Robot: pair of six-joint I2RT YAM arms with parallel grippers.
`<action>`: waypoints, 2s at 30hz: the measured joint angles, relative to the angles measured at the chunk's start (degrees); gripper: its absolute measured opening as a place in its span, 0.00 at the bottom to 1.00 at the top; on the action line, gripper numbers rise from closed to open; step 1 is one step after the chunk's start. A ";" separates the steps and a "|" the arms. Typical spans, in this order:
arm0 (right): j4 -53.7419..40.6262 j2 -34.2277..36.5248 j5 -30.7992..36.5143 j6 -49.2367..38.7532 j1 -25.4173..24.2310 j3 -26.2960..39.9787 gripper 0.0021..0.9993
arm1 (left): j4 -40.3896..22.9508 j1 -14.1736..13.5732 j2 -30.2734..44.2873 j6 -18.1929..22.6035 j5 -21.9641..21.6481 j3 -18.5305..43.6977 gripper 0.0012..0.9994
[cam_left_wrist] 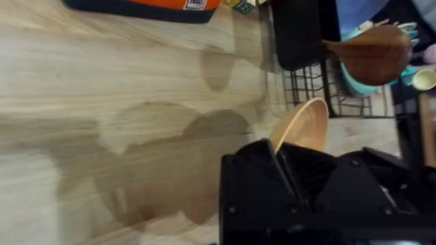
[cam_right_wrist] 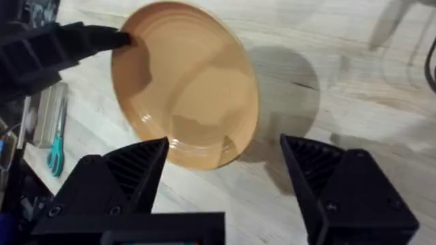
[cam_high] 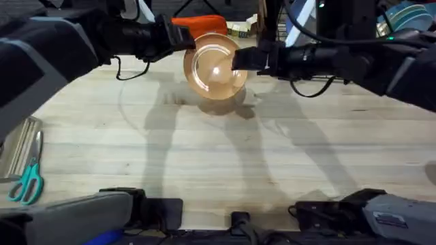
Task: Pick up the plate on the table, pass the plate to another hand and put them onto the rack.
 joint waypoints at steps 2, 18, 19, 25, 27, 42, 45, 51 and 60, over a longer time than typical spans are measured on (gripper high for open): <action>0.19 0.81 0.00 0.17 0.00 0.00 1.00 | 0.11 0.00 0.00 -1.87 0.48 0.00 0.04; 0.39 1.46 0.02 0.39 0.00 0.00 0.76 | 0.66 0.00 0.00 -9.86 2.92 0.00 0.04; 0.39 1.46 0.02 0.52 0.00 0.00 0.69 | 0.66 0.00 0.00 -9.98 2.94 0.00 0.04; 0.39 1.46 0.02 0.56 -0.02 0.00 0.49 | 0.66 0.00 0.00 -10.06 2.94 0.00 0.04; 0.38 1.46 0.04 0.59 -0.02 0.00 0.42 | 0.67 0.02 0.00 -10.06 2.90 0.00 0.04; -0.07 1.46 2.10 0.58 -0.28 0.00 0.03 | 0.94 0.59 0.00 -10.06 2.49 0.00 0.04; -0.02 1.46 2.65 0.58 -0.28 0.00 0.03 | 0.94 0.59 0.00 -10.06 2.69 0.00 0.04; 0.39 1.46 2.84 -0.08 -0.26 0.00 0.03 | 0.94 0.44 0.00 -10.44 3.00 0.00 0.29; -1.37 1.46 2.85 -7.88 -0.26 0.12 0.03 | 1.05 0.33 0.00 -10.89 3.56 0.00 0.74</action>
